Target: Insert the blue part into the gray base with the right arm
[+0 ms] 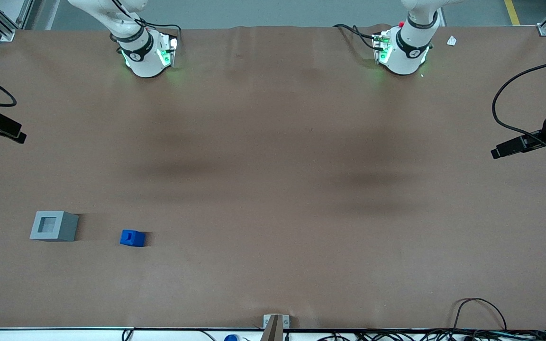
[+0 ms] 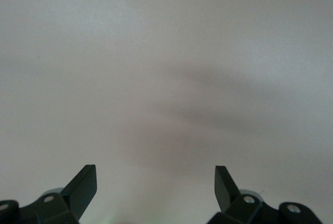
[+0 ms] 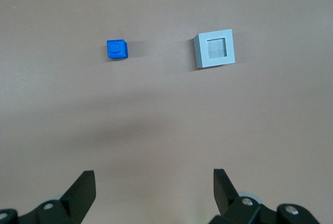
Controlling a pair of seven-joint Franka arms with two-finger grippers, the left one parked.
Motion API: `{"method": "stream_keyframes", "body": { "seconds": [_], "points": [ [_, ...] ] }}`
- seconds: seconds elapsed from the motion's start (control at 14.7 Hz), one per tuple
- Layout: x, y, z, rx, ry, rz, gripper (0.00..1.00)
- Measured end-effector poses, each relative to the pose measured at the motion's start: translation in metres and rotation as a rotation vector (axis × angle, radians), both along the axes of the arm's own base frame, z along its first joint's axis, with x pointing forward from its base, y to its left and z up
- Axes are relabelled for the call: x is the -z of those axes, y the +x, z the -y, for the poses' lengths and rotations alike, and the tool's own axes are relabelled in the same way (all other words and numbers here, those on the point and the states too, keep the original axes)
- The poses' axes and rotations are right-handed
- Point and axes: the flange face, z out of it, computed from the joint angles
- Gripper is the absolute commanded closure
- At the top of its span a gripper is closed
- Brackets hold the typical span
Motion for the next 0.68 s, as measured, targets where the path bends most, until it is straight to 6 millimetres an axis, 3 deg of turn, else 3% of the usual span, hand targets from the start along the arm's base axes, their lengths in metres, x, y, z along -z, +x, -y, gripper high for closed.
{"method": "stream_keyframes", "body": {
  "seconds": [0.48, 0.68],
  "points": [
    [0.001, 0.003, -0.003, -0.003, 0.028, 0.011, 0.0],
    [0.029, 0.02, -0.006, -0.007, 0.059, 0.001, 0.0]
  ]
}}
